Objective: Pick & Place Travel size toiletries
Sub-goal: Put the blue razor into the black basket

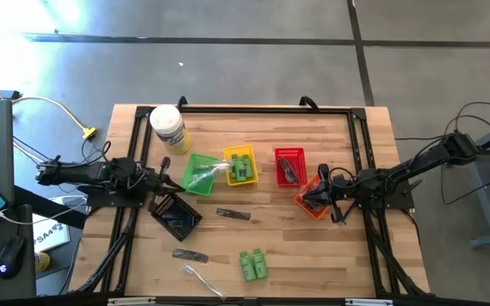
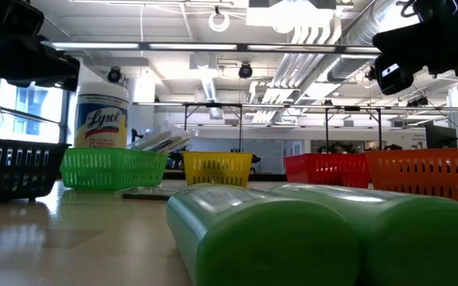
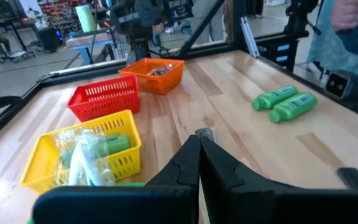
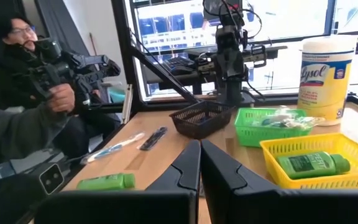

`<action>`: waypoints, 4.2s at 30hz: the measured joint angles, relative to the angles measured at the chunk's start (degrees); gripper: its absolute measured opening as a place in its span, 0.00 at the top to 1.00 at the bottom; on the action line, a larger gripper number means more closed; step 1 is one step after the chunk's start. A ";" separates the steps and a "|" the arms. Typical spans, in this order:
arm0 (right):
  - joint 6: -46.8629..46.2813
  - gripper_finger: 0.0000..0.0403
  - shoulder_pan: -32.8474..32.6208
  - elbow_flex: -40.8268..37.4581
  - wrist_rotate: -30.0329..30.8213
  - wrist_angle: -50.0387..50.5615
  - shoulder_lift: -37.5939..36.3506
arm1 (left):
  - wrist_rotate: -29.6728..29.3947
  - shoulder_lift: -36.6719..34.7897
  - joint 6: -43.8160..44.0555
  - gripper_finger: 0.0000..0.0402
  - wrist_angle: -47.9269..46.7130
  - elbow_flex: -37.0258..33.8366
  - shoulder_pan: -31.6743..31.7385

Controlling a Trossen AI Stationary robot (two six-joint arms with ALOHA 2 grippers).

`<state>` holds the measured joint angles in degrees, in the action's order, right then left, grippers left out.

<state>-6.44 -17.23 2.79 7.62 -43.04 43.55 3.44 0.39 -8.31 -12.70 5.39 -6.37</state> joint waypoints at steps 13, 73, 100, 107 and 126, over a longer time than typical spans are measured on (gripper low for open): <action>-1.11 0.99 0.00 0.00 -0.21 0.85 0.00 | 0.16 0.25 4.26 1.00 -0.72 -0.11 0.00; -2.57 0.99 -0.02 0.00 2.75 2.20 0.01 | -2.87 0.27 14.62 1.00 2.19 -0.28 -0.02; -3.36 0.99 -0.02 0.00 2.87 6.09 0.02 | -2.69 0.27 12.63 1.00 2.16 -0.28 -0.02; -8.98 0.99 -2.79 10.54 5.93 32.52 0.07 | -2.69 0.27 12.86 1.00 2.13 -0.28 -0.02; -37.17 0.99 -15.05 40.34 -13.56 107.16 27.45 | -2.59 0.27 12.90 1.00 2.06 -0.26 -0.02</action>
<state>-43.61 -32.28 43.13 -5.94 64.12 71.00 0.85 0.67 4.59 -10.65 5.13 -6.39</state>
